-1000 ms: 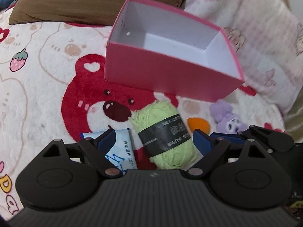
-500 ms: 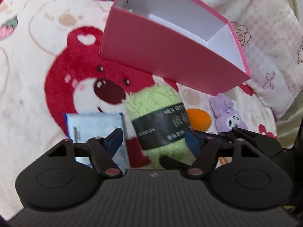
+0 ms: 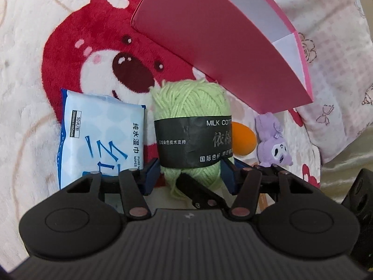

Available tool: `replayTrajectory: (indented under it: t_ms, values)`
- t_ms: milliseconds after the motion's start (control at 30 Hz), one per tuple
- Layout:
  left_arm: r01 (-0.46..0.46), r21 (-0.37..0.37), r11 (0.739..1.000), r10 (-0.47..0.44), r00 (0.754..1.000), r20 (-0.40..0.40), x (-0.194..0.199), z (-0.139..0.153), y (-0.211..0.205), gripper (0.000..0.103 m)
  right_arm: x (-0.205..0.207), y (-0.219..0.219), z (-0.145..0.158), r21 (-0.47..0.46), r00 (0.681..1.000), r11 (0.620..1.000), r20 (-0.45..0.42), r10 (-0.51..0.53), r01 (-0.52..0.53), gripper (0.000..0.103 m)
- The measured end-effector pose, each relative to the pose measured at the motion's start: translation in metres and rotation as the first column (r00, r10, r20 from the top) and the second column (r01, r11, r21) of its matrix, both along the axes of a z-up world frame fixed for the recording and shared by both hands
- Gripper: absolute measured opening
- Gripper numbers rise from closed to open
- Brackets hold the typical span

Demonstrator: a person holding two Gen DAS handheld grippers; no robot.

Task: Organize objects
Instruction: 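Move the left tool to the green yarn ball and close on it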

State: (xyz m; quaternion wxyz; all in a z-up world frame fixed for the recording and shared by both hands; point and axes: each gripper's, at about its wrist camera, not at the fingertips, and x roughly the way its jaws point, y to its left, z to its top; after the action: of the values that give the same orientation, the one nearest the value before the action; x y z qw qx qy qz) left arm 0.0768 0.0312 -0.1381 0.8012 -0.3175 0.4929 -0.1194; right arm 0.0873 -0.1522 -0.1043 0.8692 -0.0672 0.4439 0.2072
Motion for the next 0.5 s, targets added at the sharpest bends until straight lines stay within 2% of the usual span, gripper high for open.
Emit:
replayTrajectory:
  t_ms: [167,333,500]
  values:
    - [0.036,0.056,0.998,-0.04,0.997,0.062,-0.004,0.015,-0.007,0.043,-0.009,0.007,0.01,-0.009,0.999,1.0,0.048,-0.011,0.012,0.058]
    - [0.084,0.09,0.992,-0.093,0.99,0.108,-0.011,0.029,-0.012,0.042,-0.017,0.009,0.021,-0.003,0.998,1.0,0.062,-0.028,0.029,0.052]
    - [0.107,0.1,0.989,-0.119,0.985,0.122,-0.016,0.045,-0.012,0.042,-0.024,0.009,0.035,-0.005,0.996,0.999,0.081,-0.033,0.034,0.052]
